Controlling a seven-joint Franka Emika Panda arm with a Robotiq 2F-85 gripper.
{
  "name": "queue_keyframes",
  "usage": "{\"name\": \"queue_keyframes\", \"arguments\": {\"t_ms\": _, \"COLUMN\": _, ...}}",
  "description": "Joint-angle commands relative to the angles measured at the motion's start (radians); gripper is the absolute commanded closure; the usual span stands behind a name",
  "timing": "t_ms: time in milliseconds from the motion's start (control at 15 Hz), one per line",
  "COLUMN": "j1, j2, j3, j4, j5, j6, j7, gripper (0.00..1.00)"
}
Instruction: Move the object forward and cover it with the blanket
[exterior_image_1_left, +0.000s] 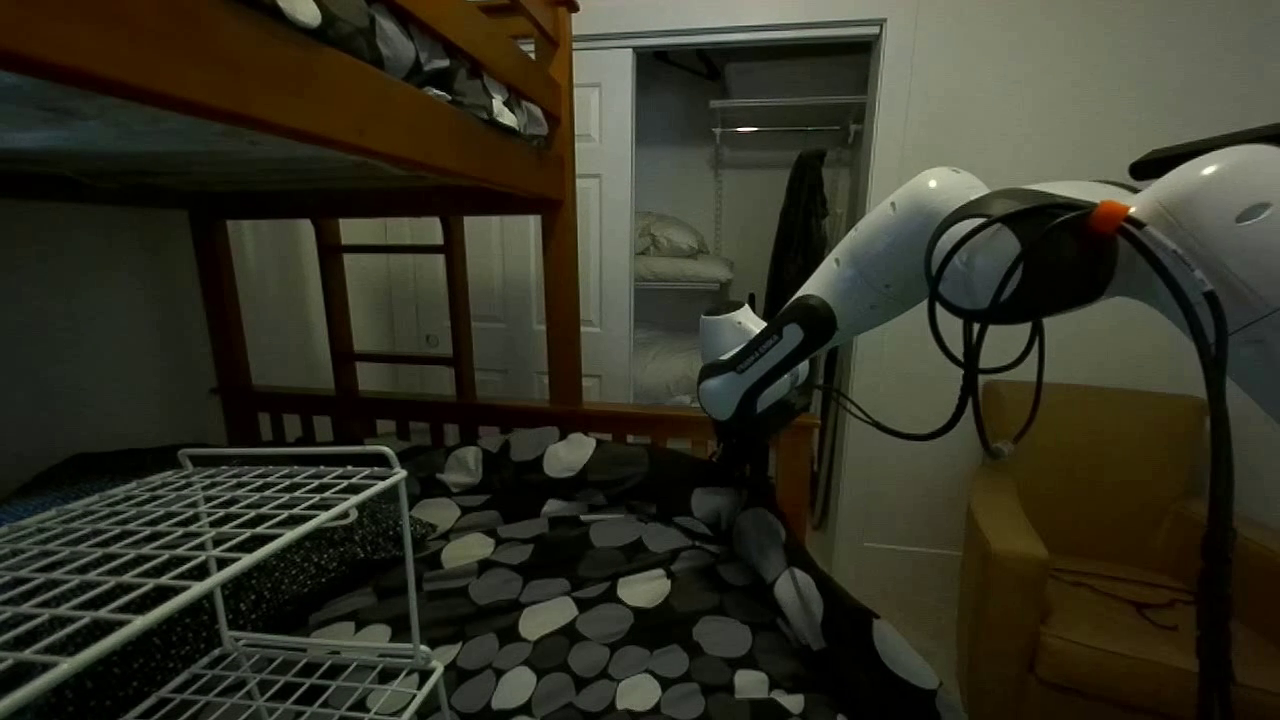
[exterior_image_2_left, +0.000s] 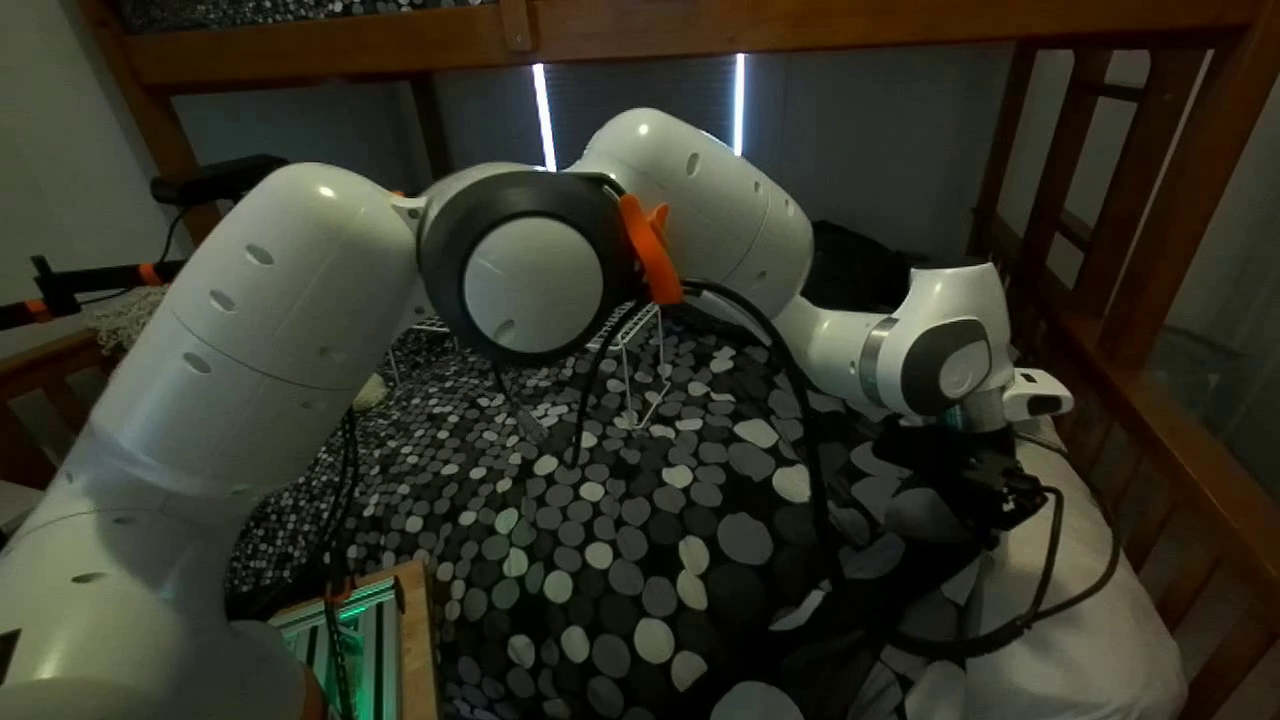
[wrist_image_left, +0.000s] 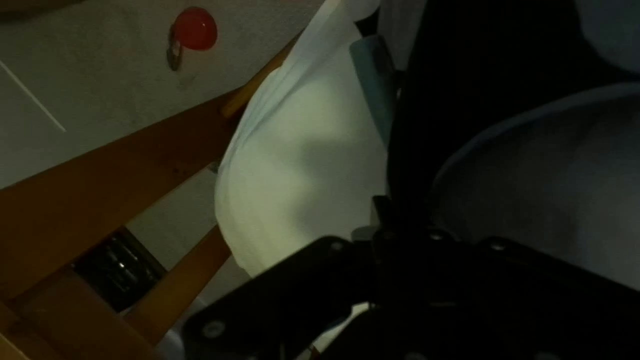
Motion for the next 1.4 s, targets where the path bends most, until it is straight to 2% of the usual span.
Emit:
{"name": "queue_keyframes", "arguments": {"t_ms": 0, "j1": -0.035, "j2": 0.125, "j3": -0.032, "j4": 0.164, "j5": -0.017, "j6": 0.015, "j7": 0.033, "gripper": 0.99}}
{"name": "queue_keyframes", "arguments": {"t_ms": 200, "j1": -0.043, "j2": 0.210, "j3": -0.066, "j4": 0.277, "j5": -0.028, "j6": 0.020, "j7": 0.064, "gripper": 0.99}}
{"name": "queue_keyframes", "arguments": {"t_ms": 267, "j1": -0.044, "j2": 0.122, "j3": -0.032, "j4": 0.166, "j5": -0.008, "j6": 0.009, "j7": 0.024, "gripper": 0.99}}
{"name": "queue_keyframes", "arguments": {"t_ms": 333, "j1": -0.046, "j2": 0.138, "j3": -0.035, "j4": 0.184, "j5": -0.008, "j6": 0.010, "j7": 0.026, "gripper": 0.96}}
{"name": "queue_keyframes", "arguments": {"t_ms": 800, "j1": -0.044, "j2": 0.136, "j3": -0.031, "j4": 0.186, "j5": -0.007, "j6": 0.009, "j7": 0.024, "gripper": 0.96}}
{"name": "queue_keyframes", "arguments": {"t_ms": 867, "j1": -0.044, "j2": 0.136, "j3": -0.031, "j4": 0.186, "j5": -0.007, "j6": 0.009, "j7": 0.024, "gripper": 0.99}}
{"name": "queue_keyframes", "arguments": {"t_ms": 1333, "j1": -0.074, "j2": 0.285, "j3": -0.063, "j4": 0.404, "j5": 0.000, "j6": 0.065, "j7": 0.084, "gripper": 0.99}}
